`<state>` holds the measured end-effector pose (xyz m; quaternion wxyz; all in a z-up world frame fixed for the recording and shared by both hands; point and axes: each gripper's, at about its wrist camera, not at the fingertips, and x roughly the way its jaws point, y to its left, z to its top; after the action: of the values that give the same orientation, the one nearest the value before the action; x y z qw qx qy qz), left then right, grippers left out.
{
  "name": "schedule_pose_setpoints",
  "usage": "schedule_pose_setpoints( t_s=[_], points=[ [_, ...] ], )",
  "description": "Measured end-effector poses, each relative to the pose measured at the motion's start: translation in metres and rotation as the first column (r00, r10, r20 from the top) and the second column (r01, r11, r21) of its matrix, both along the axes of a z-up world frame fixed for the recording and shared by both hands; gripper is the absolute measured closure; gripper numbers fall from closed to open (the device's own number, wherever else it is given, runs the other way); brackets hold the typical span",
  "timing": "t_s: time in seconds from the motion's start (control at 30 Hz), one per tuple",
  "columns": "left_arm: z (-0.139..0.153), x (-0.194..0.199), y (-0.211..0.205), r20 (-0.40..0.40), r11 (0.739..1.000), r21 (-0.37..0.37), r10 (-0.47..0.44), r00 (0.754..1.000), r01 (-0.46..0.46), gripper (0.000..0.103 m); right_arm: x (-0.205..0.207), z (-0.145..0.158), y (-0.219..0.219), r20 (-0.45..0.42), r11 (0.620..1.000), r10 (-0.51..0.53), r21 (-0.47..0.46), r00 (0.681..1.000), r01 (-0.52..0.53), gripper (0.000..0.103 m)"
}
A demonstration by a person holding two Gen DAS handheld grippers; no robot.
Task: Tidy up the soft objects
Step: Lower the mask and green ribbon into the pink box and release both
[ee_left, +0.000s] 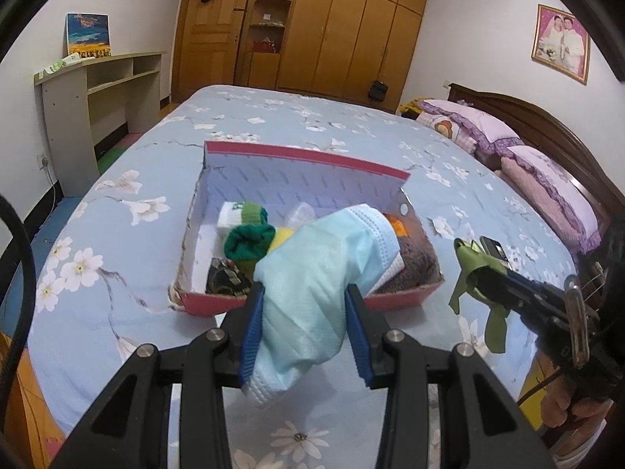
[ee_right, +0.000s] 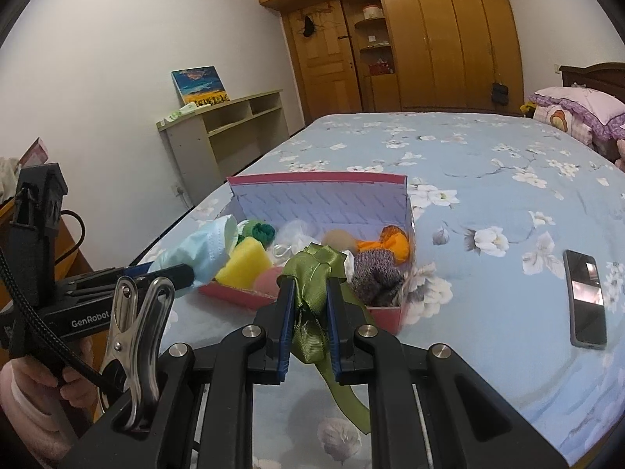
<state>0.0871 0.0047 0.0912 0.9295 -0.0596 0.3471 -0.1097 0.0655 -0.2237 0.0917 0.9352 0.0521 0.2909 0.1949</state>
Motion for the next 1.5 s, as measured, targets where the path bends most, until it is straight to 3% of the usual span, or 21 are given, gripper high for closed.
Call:
schedule_pose_setpoints(
  t_s=[0.83, 1.17, 1.5],
  points=[
    [0.024, 0.080, 0.003, 0.041, 0.999, 0.040, 0.027, 0.999, -0.029, 0.061, 0.072, 0.028, 0.020, 0.069, 0.997, -0.003, -0.083, 0.998, 0.008, 0.088],
    [0.003, 0.120, 0.000, 0.003, 0.996, 0.061, 0.062, 0.998, -0.063, 0.061, 0.110, 0.015, 0.028, 0.054, 0.994, -0.015, -0.108, 0.998, 0.021, 0.088],
    [-0.035, 0.152, 0.001, -0.056, 0.990, 0.116, 0.089, 0.994, -0.082, 0.061, 0.143, -0.018, 0.038, 0.008, 0.987, -0.043, -0.152, 0.999, 0.044, 0.088]
  ],
)
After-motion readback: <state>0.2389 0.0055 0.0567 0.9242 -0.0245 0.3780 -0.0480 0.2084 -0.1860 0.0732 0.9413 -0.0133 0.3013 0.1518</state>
